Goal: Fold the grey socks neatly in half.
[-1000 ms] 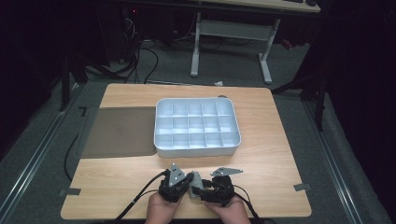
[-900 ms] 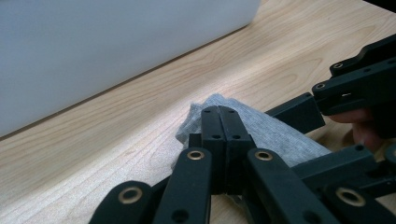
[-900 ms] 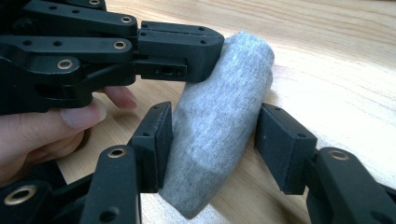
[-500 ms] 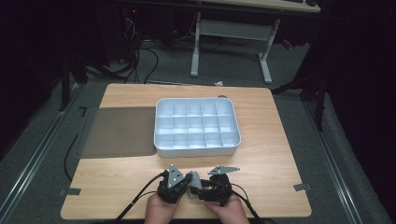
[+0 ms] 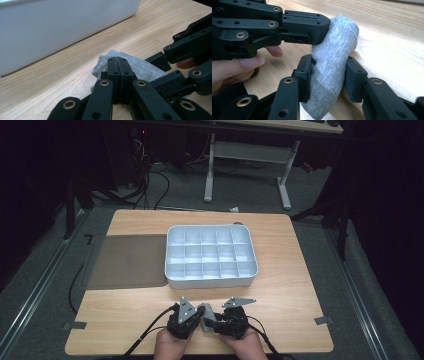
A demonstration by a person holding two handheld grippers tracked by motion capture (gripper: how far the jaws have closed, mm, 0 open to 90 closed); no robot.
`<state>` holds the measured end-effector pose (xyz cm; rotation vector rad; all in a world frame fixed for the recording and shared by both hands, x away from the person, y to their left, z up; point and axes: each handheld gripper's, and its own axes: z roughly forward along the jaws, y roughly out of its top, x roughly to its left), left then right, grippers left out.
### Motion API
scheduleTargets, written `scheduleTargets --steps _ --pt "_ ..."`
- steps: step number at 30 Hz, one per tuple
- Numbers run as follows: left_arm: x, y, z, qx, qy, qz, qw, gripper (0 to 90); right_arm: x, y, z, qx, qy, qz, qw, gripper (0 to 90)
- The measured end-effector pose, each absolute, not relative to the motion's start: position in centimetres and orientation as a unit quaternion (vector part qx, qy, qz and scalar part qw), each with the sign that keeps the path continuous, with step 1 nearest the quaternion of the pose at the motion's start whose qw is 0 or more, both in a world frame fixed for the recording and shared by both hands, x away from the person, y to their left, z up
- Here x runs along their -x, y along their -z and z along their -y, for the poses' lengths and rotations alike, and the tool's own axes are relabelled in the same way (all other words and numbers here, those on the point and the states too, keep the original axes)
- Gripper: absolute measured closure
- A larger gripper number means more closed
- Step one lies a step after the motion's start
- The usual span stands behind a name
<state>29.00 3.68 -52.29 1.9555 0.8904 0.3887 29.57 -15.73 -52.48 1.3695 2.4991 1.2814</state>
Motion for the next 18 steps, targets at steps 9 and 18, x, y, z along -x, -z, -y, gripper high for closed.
scheduleTargets --steps 9,18 --pt "-29.0 52.1 -3.9 -0.794 -0.165 -0.363 0.459 84.7 -29.5 52.4 15.6 -0.431 -0.413 -0.802 0.017 67.9" --pt "-28.7 51.7 -4.8 -0.792 -0.168 -0.359 0.464 71.4 -29.4 52.4 15.5 -0.428 -0.415 -0.803 0.020 68.5"
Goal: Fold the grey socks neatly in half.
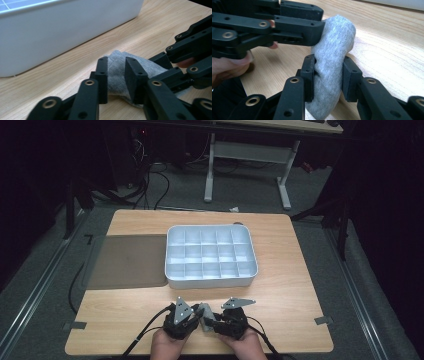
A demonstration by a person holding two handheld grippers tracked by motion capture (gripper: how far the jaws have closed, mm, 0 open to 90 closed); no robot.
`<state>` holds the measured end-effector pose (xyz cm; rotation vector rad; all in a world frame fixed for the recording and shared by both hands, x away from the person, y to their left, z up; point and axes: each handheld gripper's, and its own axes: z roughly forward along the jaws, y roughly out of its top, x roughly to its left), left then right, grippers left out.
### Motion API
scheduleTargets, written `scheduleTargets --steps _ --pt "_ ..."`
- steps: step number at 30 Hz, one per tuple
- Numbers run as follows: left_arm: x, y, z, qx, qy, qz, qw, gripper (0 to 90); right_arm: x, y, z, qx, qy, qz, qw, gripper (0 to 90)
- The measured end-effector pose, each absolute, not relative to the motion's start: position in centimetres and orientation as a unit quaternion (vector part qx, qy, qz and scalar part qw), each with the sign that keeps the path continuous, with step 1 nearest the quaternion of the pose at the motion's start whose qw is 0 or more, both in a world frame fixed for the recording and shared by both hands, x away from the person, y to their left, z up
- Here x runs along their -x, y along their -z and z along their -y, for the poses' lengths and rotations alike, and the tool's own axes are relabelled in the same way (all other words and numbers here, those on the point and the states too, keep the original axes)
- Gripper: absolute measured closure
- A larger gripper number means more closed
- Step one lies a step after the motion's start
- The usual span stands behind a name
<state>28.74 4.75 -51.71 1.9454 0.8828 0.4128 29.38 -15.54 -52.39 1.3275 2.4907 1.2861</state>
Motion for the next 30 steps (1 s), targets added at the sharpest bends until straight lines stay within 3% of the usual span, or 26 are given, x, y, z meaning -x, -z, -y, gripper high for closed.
scheduleTargets --steps 8,16,30 --pt "-28.8 50.9 -6.6 -0.795 -0.184 -0.356 0.455 64.8 -29.1 52.2 15.3 -0.420 -0.408 -0.810 0.034 69.2" --pt "-29.2 50.8 -11.1 -0.785 -0.220 -0.378 0.438 57.6 -28.9 52.2 15.4 -0.416 -0.413 -0.809 0.044 69.9" --pt "-28.9 52.0 -14.2 -0.770 -0.223 -0.410 0.436 50.5 -28.6 51.2 18.0 -0.418 -0.372 -0.821 0.116 70.0"
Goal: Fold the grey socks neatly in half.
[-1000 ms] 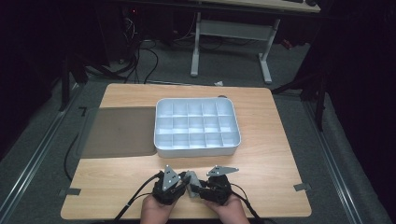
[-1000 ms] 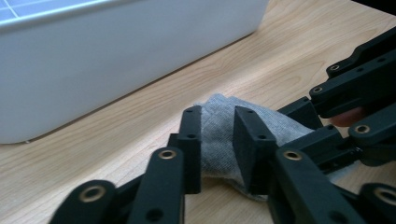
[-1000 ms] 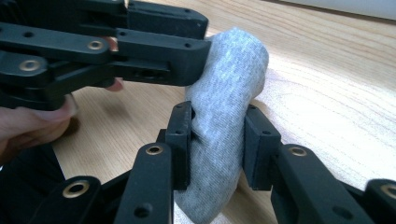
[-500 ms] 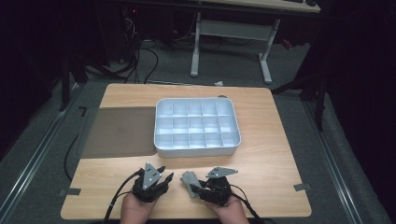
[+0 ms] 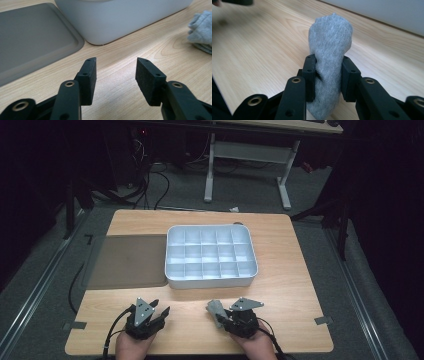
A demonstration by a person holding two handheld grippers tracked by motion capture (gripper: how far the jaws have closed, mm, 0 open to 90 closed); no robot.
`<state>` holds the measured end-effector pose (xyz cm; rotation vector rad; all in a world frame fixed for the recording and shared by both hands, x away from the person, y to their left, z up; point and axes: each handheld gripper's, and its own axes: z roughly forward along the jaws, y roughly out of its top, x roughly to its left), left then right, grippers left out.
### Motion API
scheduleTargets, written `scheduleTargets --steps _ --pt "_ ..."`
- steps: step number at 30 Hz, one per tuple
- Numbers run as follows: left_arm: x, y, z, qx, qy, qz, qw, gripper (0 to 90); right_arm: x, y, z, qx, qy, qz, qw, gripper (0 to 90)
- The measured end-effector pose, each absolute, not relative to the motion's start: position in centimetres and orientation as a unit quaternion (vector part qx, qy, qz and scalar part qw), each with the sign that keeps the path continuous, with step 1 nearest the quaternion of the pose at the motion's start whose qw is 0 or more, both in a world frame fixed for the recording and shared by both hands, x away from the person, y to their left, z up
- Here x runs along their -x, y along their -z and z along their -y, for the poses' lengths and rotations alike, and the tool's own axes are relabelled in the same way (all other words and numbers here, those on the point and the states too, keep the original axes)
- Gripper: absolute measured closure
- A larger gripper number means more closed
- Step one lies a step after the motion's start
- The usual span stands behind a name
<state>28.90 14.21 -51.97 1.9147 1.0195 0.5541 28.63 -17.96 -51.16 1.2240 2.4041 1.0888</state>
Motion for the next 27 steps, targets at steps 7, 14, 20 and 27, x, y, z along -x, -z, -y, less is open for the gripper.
scheduleTargets --steps 7,14,20,27 --pt "-29.2 52.1 -14.7 -0.767 -0.211 -0.408 0.448 46.5 -28.5 50.3 21.4 -0.448 -0.325 -0.821 0.143 70.0" --pt "-29.2 52.1 -14.9 -0.768 -0.210 -0.403 0.451 45.4 -28.6 49.4 22.8 -0.460 -0.276 -0.830 0.151 70.1" --pt "-29.3 52.2 -15.1 -0.766 -0.205 -0.405 0.455 45.3 -29.1 48.9 23.3 -0.461 -0.243 -0.841 0.145 70.0" --pt "-29.4 52.3 -15.2 -0.769 -0.202 -0.404 0.453 43.6 -29.8 48.6 24.1 -0.465 -0.213 -0.850 0.124 70.0"
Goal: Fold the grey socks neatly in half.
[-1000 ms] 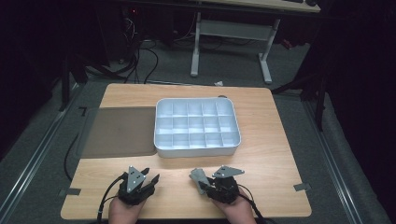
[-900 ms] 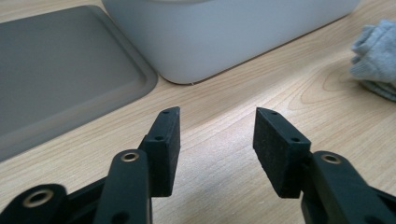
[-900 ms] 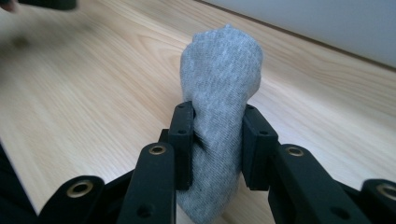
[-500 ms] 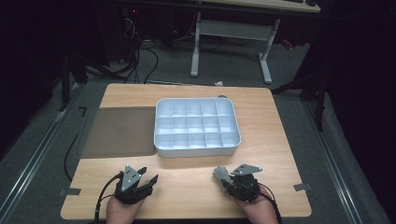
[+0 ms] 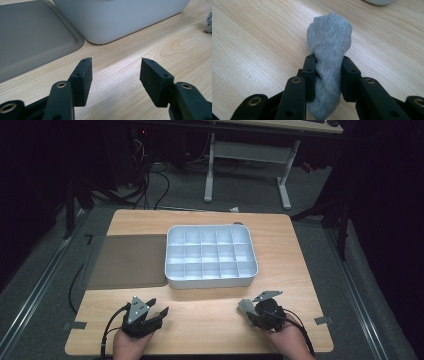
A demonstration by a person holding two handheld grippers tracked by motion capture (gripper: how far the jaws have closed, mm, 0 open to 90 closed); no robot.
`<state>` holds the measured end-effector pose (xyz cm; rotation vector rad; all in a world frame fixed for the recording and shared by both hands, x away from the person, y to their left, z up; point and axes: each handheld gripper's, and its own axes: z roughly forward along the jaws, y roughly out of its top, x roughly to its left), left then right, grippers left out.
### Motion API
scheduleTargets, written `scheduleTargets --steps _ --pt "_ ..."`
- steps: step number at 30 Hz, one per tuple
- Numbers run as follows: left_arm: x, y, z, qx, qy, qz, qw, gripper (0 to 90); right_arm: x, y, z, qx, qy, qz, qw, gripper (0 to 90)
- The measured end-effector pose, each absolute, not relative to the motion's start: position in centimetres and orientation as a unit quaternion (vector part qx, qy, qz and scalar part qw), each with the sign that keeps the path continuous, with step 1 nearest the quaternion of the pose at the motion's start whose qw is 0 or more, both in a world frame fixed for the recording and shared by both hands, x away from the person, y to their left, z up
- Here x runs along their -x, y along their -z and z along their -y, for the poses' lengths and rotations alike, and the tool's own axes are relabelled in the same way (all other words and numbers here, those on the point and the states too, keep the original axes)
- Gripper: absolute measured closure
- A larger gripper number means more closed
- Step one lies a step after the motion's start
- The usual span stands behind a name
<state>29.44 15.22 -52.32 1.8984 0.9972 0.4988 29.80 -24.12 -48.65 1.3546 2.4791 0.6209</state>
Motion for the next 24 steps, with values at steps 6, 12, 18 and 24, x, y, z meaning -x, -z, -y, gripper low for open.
scheduleTargets --steps 6,12,18,24 --pt "-29.50 52.36 -15.07 -0.771 -0.199 -0.401 0.453 43.4 -30.15 48.57 24.25 -0.459 -0.201 -0.858 0.112 69.9" --pt "-29.48 52.40 -15.02 -0.771 -0.197 -0.400 0.454 43.2 -30.30 48.62 24.21 -0.460 -0.201 -0.858 0.110 70.0" --pt "-29.52 52.45 -15.16 -0.768 -0.196 -0.404 0.457 42.8 -30.22 48.61 24.19 -0.461 -0.205 -0.856 0.110 70.8" --pt "-29.62 52.48 -15.33 -0.766 -0.197 -0.407 0.458 42.6 -30.52 47.99 24.15 -0.460 -0.217 -0.854 0.106 70.9"
